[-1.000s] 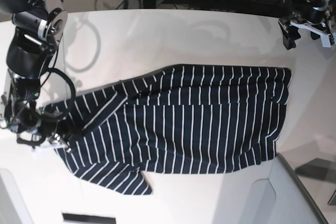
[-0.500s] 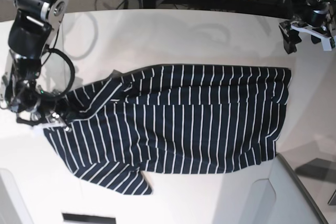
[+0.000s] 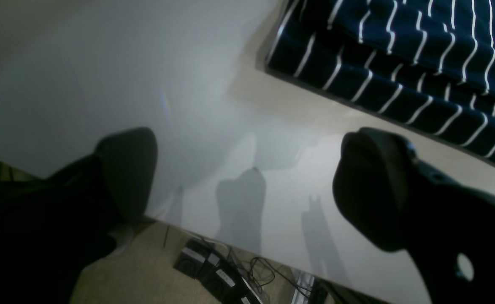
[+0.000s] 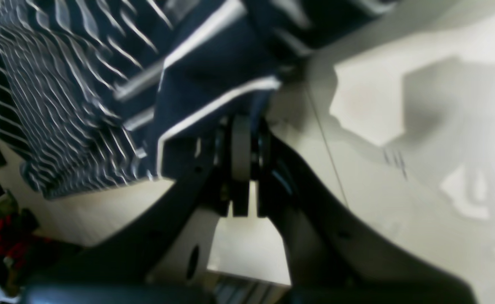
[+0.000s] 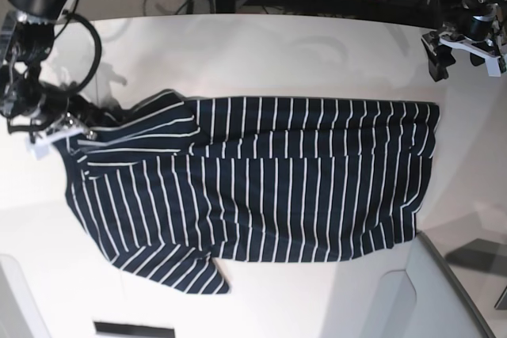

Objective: Layout the t-shirt on the table in an organized manner, then fold the t-shirt properly
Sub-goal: 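Grasp the folded shirt side with the right gripper and tug it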

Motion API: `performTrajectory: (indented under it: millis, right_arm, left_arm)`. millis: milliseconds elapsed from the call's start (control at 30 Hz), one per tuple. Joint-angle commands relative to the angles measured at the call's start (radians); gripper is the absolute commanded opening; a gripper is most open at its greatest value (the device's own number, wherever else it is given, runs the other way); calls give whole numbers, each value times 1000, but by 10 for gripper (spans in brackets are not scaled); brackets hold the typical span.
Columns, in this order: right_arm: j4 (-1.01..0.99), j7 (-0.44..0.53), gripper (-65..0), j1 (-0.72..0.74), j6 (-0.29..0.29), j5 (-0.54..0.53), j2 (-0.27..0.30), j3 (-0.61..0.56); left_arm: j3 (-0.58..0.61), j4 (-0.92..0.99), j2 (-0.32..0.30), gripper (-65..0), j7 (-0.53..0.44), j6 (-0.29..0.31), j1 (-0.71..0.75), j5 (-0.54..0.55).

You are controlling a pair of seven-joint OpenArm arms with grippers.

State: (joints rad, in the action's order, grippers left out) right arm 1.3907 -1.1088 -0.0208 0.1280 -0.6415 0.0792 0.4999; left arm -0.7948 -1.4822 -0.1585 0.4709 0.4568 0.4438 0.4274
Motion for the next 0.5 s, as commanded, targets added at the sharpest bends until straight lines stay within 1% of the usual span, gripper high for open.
performTrajectory:
  millis: [0, 267, 467]
  right_arm:
    - [31, 9, -644, -1, 5, -19, 9, 3]
    - [45, 16, -644, -98, 5, -19, 9, 3]
    - [37, 16, -641, -101, 5, -19, 8, 3]
  left_arm:
    - [-5, -13, -16, 0, -19, 3, 3, 11]
    - [-5, -13, -17, 0, -22, 3, 3, 9]
    - [-5, 4, -19, 0, -24, 3, 2, 9]
